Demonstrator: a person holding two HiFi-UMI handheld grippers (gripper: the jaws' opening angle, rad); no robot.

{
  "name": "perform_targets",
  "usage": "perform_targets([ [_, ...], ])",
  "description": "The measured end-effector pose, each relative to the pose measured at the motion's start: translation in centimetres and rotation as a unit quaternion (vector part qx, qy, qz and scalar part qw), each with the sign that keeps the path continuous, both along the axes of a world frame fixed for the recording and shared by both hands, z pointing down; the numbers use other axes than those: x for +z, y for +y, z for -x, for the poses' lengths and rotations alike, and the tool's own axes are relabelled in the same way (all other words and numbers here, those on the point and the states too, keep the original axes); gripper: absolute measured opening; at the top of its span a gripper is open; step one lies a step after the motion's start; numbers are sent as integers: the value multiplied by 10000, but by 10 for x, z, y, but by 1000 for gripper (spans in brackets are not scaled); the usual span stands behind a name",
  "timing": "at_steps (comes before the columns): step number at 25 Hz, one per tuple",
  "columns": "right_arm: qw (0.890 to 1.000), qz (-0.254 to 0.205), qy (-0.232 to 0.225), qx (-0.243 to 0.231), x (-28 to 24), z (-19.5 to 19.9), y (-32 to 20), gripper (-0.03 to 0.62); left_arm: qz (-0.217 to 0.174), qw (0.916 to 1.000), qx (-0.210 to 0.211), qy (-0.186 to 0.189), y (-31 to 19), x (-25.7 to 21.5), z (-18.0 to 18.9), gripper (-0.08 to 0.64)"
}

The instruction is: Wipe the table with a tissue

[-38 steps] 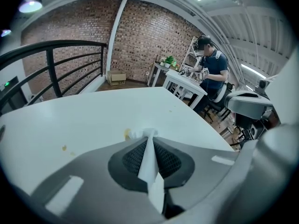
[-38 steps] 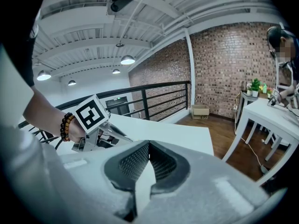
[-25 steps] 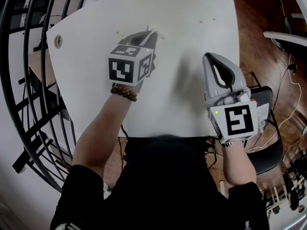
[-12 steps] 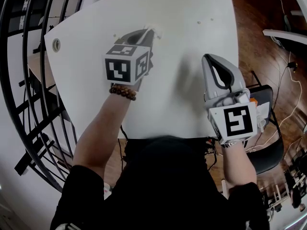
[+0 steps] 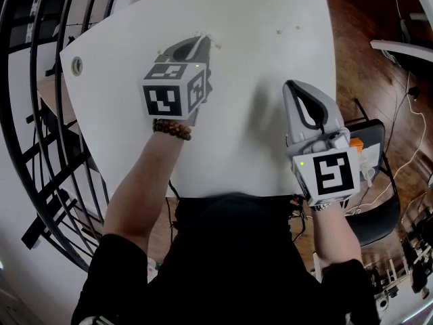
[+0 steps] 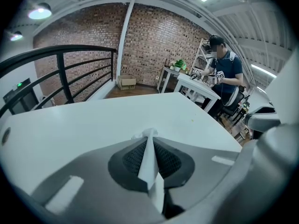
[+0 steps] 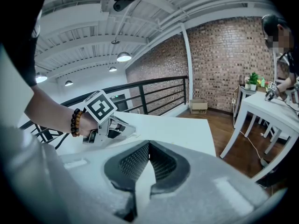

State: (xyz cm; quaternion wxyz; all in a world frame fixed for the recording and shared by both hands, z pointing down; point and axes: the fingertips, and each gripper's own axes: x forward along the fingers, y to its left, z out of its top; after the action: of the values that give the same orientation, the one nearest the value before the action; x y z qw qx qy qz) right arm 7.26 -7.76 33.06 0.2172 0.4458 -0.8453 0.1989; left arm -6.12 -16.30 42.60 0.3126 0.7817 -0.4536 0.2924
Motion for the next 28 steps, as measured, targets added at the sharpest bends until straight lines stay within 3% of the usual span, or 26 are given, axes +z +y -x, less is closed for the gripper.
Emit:
perform_targets([
  [19,10000,-29,-7,-94,-5,5,3,-8,-392,9981,-444,-149,-7,-18,33,23],
  [28,9998,-75,-4,-169,-10,11,6,-8,-560,9948,-814,-252,-4,-29,70,23],
])
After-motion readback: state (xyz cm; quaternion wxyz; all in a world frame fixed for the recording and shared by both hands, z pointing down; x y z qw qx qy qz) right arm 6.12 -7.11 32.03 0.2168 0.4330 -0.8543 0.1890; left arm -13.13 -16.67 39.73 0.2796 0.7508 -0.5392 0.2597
